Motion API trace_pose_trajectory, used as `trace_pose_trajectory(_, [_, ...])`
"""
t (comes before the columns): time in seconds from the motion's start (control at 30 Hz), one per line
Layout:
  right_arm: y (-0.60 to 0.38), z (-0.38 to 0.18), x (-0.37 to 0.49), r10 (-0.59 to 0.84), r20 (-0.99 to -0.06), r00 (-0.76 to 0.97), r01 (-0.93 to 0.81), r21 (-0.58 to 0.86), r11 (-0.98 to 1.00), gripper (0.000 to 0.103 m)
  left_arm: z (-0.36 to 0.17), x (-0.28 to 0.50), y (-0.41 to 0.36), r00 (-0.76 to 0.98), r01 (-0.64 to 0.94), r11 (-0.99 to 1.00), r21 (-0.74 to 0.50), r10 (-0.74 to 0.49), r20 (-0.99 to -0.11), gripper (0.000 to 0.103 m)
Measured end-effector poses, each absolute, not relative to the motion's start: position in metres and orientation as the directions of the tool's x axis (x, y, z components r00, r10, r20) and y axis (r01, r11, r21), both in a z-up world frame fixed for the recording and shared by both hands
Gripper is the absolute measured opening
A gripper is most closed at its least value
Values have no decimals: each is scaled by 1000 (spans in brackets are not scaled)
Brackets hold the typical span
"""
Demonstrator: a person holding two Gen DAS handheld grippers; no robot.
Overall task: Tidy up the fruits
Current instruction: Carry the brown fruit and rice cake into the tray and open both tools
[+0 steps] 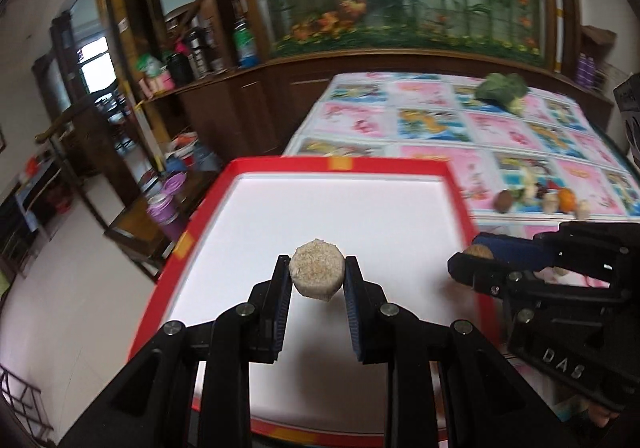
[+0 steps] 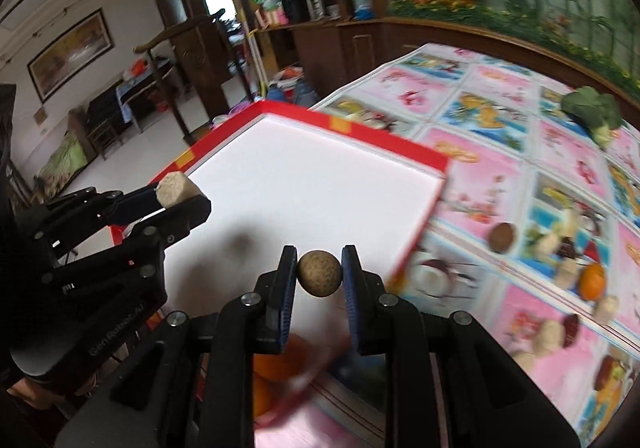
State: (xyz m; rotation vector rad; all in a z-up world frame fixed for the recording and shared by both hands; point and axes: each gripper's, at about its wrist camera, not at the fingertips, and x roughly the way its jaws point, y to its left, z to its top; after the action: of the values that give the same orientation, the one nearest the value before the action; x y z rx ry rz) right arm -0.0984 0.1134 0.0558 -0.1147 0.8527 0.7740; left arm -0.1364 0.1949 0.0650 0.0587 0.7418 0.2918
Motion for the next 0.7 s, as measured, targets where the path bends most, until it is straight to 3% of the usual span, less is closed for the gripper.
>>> trace_pose_trajectory(0.7, [147,22,-94,510,-789,343,-651,192,734,25,28,-138,230,605,-291,946,143,298,-738,25])
